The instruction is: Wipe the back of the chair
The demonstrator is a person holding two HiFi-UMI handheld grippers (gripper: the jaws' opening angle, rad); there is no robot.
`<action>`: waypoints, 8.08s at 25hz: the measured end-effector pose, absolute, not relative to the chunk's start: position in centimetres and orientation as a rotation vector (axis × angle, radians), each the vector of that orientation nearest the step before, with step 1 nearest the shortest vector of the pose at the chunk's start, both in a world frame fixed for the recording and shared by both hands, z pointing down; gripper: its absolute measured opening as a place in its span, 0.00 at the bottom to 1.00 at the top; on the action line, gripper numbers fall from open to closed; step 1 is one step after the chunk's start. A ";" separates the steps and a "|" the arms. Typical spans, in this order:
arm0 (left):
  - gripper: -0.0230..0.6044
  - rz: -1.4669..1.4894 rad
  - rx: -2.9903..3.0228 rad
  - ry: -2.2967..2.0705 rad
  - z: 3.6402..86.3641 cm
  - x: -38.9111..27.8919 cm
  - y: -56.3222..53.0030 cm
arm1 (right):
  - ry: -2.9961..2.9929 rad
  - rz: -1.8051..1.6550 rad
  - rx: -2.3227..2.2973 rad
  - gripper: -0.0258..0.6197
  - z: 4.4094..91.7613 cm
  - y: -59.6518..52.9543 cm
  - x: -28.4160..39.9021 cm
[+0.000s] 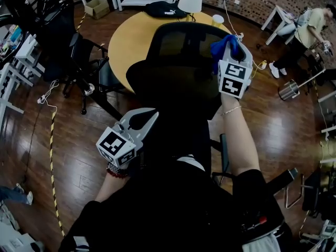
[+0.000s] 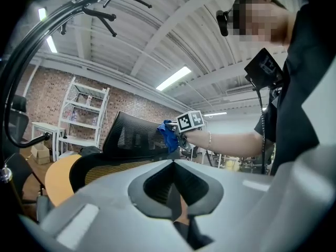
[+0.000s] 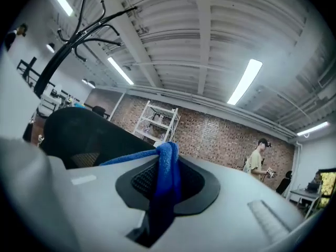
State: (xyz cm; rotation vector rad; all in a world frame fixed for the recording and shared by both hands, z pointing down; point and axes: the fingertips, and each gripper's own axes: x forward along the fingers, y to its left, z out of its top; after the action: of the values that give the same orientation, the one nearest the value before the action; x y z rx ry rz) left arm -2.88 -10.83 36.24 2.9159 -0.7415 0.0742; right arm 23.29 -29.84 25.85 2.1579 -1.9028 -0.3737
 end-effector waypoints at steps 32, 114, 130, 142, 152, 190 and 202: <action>0.05 0.049 2.860 -0.901 36.2 -3.5 -14.6 | -2.624 -0.264 1.524 0.09 26.8 -31.8 0.9; 0.15 -0.199 3.050 -0.981 33.8 -1.7 -17.4 | -2.472 -0.417 1.374 0.09 29.8 -29.6 1.8; 0.17 -0.280 3.007 -0.711 33.4 -4.3 -15.4 | -2.810 -0.176 1.251 0.09 29.1 -27.0 -1.0; 0.18 -0.257 3.068 -0.477 32.5 3.8 -13.6 | -2.177 -0.204 2.017 0.10 32.3 -21.5 24.2; 0.17 -0.151 2.972 -0.858 33.6 8.5 -12.6 | -2.147 -0.430 1.888 0.10 32.6 -23.4 25.9; 0.10 -0.222 2.866 -0.788 35.5 -7.0 -14.6 | -2.409 -0.438 1.430 0.09 32.8 -29.1 -0.6; 0.10 -0.187 2.870 -0.828 35.3 -5.4 -12.6 | -2.578 -0.479 0.982 0.09 33.6 -25.5 -9.7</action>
State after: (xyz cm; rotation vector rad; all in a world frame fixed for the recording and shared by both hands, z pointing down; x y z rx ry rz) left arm -5.40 -12.60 35.27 2.8696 -0.8281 -0.1868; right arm -9.71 -25.45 33.62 0.9819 -2.5783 -0.4786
